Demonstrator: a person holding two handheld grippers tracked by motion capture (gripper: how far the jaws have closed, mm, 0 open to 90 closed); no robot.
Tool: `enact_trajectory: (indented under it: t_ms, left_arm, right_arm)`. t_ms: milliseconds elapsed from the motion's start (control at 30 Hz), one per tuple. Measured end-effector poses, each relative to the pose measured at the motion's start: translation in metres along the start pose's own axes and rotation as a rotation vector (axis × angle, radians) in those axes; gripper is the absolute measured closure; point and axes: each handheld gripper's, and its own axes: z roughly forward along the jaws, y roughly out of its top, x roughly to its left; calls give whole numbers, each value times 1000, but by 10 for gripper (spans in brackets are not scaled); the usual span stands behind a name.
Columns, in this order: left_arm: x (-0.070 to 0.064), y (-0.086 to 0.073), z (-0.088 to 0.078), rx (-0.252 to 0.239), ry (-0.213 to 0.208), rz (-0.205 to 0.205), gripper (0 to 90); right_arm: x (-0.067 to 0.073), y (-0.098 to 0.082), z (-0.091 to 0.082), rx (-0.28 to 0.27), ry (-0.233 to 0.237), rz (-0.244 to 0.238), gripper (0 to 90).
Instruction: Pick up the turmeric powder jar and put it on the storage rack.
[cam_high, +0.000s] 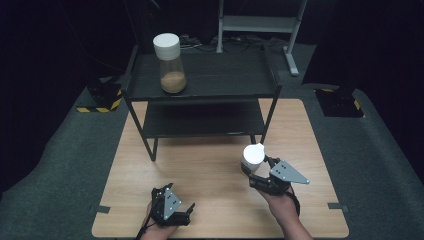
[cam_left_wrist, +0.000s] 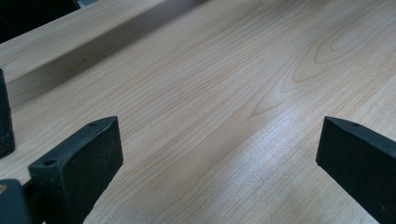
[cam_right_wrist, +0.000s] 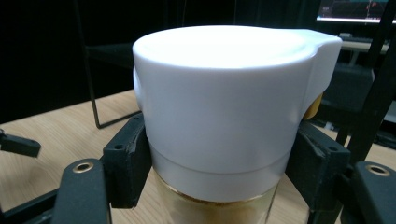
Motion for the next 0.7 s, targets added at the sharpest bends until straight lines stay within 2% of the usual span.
enact_trajectory:
  t_ms: [300, 700]
  left_arm:
    - [0, 0, 0, -1, -5, 12, 15]
    - [1, 0, 0, -1, -9, 12, 15]
  right_arm:
    - [7, 18, -11, -36, 2, -24, 298]
    - [11, 40, -23, -91, 32, -43, 298]
